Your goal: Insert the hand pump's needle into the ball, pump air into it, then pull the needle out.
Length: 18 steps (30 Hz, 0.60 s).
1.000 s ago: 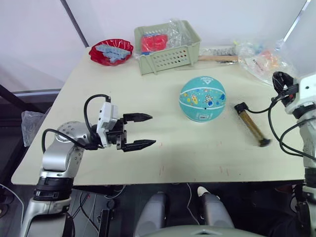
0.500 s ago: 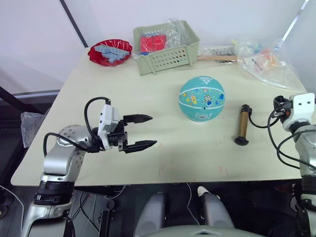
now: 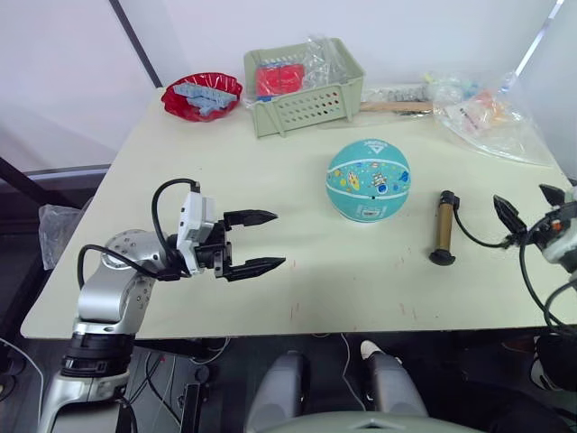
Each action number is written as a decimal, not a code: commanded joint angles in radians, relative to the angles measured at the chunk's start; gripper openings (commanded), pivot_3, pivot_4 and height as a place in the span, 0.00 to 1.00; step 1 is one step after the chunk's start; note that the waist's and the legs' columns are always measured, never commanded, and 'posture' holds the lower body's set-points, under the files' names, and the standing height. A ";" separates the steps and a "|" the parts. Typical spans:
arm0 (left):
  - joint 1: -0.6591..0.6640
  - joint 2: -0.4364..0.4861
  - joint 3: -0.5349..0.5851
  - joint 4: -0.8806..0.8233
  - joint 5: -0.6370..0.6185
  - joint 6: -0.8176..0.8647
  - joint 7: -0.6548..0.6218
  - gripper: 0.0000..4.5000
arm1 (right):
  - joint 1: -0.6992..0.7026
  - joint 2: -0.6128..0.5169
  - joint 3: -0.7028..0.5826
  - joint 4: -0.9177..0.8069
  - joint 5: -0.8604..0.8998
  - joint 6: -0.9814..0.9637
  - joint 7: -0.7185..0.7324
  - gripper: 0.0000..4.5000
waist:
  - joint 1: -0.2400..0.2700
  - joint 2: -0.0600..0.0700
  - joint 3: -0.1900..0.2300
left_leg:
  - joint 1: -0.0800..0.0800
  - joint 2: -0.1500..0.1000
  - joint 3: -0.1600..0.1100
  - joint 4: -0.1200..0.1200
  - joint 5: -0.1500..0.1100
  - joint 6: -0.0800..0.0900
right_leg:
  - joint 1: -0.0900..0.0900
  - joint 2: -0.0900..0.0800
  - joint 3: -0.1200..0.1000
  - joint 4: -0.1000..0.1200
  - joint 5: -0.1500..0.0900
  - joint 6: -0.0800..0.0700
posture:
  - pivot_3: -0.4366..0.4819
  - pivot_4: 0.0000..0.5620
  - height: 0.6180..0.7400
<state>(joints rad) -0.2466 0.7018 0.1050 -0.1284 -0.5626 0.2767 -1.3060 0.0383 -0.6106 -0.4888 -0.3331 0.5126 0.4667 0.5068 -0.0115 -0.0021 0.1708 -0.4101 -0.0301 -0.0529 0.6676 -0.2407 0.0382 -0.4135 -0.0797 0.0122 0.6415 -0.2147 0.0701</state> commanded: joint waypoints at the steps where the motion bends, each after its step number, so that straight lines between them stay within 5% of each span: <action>1: -0.018 0.006 0.006 0.000 -0.011 -0.016 -0.010 1.00 | 0.051 -0.012 -0.057 -0.102 0.098 0.039 0.049 0.97 | 0.000 0.000 0.000 | 0.000 0.000 0.000 0.000 0.000 0.000 | 0.000 0.000 0.000 0.000 0.000 0.000 | 0.48 0.27 0.97; 9: -0.004 0.009 0.019 0.013 0.002 -0.022 0.004 1.00 | 0.180 0.016 -0.070 -0.097 0.068 -0.062 0.105 0.97 | 0.002 0.000 0.000 | 0.000 0.000 0.000 0.000 0.000 0.000 | 0.000 0.000 0.000 0.000 0.000 0.000 | 0.48 0.27 0.97; 18: 0.105 -0.001 0.066 0.044 0.035 -0.072 0.082 1.00 | 0.280 0.029 -0.073 0.109 0.018 -0.364 0.346 0.97 | 0.001 0.000 0.000 | 0.001 0.001 0.002 0.000 0.000 0.000 | 0.000 0.000 0.001 0.000 0.000 0.000 | 0.48 0.27 0.97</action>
<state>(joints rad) -0.1579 0.7010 0.1243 -0.0826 -0.5308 0.2297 -1.2429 0.3087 -0.5710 -0.5294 -0.2501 0.5303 0.1764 0.7960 -0.0107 -0.0022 0.1708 -0.4088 -0.0292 -0.0506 0.6674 -0.2409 0.0382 -0.4134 -0.0797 0.0137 0.6412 -0.2151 0.0701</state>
